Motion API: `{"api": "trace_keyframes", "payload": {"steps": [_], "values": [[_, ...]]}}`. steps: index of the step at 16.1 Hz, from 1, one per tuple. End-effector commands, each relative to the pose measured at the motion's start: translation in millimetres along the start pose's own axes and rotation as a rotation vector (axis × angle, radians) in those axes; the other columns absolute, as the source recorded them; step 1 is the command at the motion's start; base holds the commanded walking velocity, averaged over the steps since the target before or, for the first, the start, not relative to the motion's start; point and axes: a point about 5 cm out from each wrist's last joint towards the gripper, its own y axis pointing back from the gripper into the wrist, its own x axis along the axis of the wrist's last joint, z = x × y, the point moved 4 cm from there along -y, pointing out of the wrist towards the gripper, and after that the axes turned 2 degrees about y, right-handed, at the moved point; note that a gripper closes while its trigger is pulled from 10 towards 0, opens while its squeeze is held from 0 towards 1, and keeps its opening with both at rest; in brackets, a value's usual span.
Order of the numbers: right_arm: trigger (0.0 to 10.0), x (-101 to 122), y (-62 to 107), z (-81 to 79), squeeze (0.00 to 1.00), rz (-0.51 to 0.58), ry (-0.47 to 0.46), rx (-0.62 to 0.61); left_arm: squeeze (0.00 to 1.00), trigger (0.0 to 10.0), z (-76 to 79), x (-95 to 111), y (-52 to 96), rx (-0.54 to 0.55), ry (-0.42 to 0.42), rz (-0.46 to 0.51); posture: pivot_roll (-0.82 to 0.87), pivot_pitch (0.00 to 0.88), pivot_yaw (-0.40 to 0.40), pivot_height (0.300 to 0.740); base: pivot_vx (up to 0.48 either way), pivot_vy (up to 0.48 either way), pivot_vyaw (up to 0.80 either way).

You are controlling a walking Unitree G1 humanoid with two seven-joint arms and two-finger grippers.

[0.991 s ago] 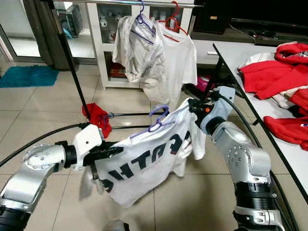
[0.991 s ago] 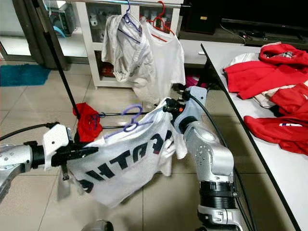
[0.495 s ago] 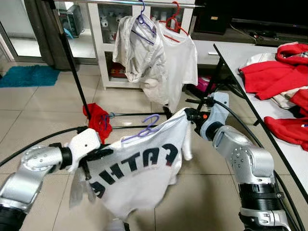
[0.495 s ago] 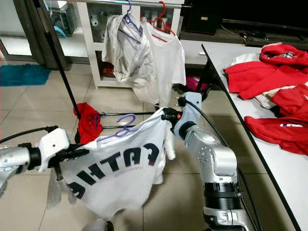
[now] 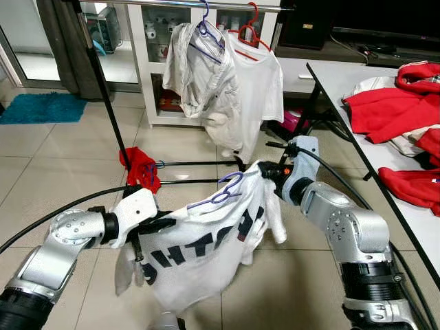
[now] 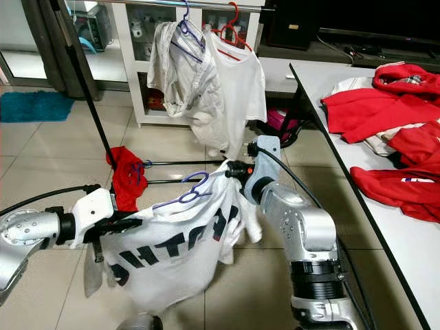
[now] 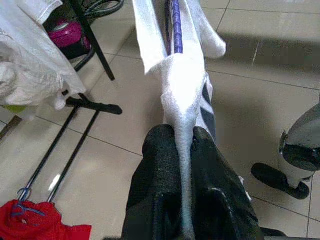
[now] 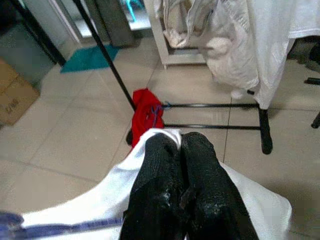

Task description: Hang hanger

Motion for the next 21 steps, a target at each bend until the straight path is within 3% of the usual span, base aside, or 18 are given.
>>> {"api": "trace_keyframes", "payload": {"steps": [1, 2, 6, 10, 11, 12, 14, 15, 17, 21], "values": [[10.0, 7, 3.9, -3.2, 0.87, 0.017, 0.035, 0.014, 0.0, 0.0, -6.1, 6, 0.8, 0.021, -0.019, 0.024, -0.02, 0.006, -0.045, 0.74, 0.0, 0.0, 0.0], [10.0, 6, 4.1, -3.4, 1.0, 0.01, 0.052, 0.023, 0.0, 0.0, -8.3, 8, 2.2, 0.034, -0.019, 0.032, -0.02, 0.008, -0.047, 0.74, 0.0, 0.0, 0.0], [10.0, 11, 4.5, -3.1, 1.0, 0.02, 0.069, 0.055, 0.0, 0.0, -6.0, 13, 3.5, 0.024, -0.007, 0.084, -0.02, 0.01, -0.049, 0.74, 0.0, 0.0, 0.0], [10.0, 33, 12.4, -2.8, 1.0, 0.104, 0.147, 0.151, 0.0, 0.0, -11.6, 18, 7.6, 0.059, -0.009, 0.127, -0.02, 0.01, -0.048, 0.74, 0.0, 0.0, 0.0], [10.0, 38, 16.5, 1.4, 1.0, 0.114, 0.189, 0.174, 0.0, 0.0, -13.0, 19, 9.5, 0.064, -0.012, 0.14, -0.02, 0.01, -0.048, 0.74, 0.0, 0.0, 0.0], [10.0, 43, 24.1, 6.2, 1.0, 0.13, 0.3, 0.232, 0.0, 0.0, -12.4, 21, 12.3, 0.059, -0.021, 0.163, -0.02, 0.011, -0.049, 0.74, 0.0, 0.0, 0.0], [10.0, 49, 36.9, 2.9, 1.0, 0.158, 0.431, 0.36, 0.0, 0.0, -8.7, 25, 16.0, 0.038, -0.026, 0.208, -0.02, 0.01, -0.048, 0.74, 0.0, 0.0, 0.0], [10.0, 50, 39.6, 1.6, 1.0, 0.164, 0.443, 0.389, 0.0, 0.0, -7.8, 25, 16.7, 0.034, -0.026, 0.216, -0.02, 0.01, -0.048, 0.74, 0.0, 0.0, 0.0], [10.0, 55, 49.5, -3.6, 0.0, 0.174, 0.549, 0.497, 0.0, 0.0, -1.9, 26, 19.6, -0.003, -0.033, 0.241, -0.02, 0.01, -0.048, 0.74, 0.0, 0.0, 0.0], [10.0, 48, 50.0, -13.9, 0.0, 0.123, 0.774, 0.642, 0.0, 0.0, 1.5, 37, 21.7, -0.038, -0.052, 0.297, -0.02, 0.008, -0.052, 0.74, 0.0, 0.0, 0.0]]}}
